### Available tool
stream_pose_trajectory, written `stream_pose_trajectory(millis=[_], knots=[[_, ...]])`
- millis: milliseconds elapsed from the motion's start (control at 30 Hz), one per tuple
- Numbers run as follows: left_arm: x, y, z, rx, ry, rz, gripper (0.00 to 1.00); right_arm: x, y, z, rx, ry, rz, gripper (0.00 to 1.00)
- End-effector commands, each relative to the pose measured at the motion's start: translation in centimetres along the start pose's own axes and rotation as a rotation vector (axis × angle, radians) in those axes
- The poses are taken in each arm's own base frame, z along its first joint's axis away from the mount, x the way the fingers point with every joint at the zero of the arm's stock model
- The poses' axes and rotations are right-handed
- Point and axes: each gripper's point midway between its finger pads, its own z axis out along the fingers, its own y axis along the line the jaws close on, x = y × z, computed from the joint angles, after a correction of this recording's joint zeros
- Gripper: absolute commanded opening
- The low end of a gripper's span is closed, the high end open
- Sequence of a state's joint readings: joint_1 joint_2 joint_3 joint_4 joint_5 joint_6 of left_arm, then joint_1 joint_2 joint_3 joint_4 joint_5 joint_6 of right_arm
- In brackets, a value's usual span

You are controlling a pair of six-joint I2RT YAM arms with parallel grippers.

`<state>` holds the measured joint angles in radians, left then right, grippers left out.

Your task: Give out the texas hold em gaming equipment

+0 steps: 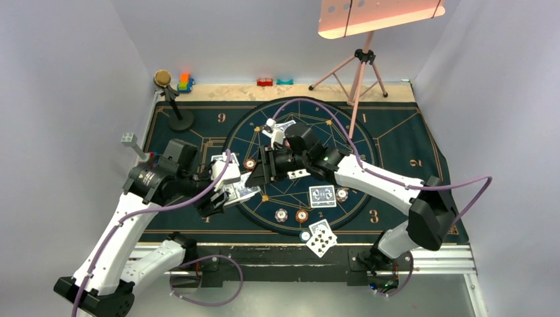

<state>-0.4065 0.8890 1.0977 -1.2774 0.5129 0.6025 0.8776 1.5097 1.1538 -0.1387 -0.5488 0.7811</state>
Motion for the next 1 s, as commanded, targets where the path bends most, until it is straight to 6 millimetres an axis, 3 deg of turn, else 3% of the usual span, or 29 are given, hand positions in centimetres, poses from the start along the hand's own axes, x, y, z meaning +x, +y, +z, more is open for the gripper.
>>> stream_pose_trajectory(millis=[0,333,700,967], knots=[[-2.2,0.1,-1.0,-0.023,-0.088,0.037,0.0,-0.2,-0.8,-1.1,0.034,-0.025,-0.01,0.51],[-2.0,0.2,-0.9,-0.029,-0.079,0.038,0.0,-0.5,0.3,-2.3,0.0,-0.049,0.002,0.3],[-2.0,0.2,-1.0,-0.034,-0.085,0.042,0.0,-1.5,-0.4,-4.6,0.056,-0.107,-0.012,0.23],[-1.9,0.1,-1.1,-0.036,-0.087,0.044,0.0,-2.1,0.0,-5.5,0.063,-0.129,-0.017,0.12]])
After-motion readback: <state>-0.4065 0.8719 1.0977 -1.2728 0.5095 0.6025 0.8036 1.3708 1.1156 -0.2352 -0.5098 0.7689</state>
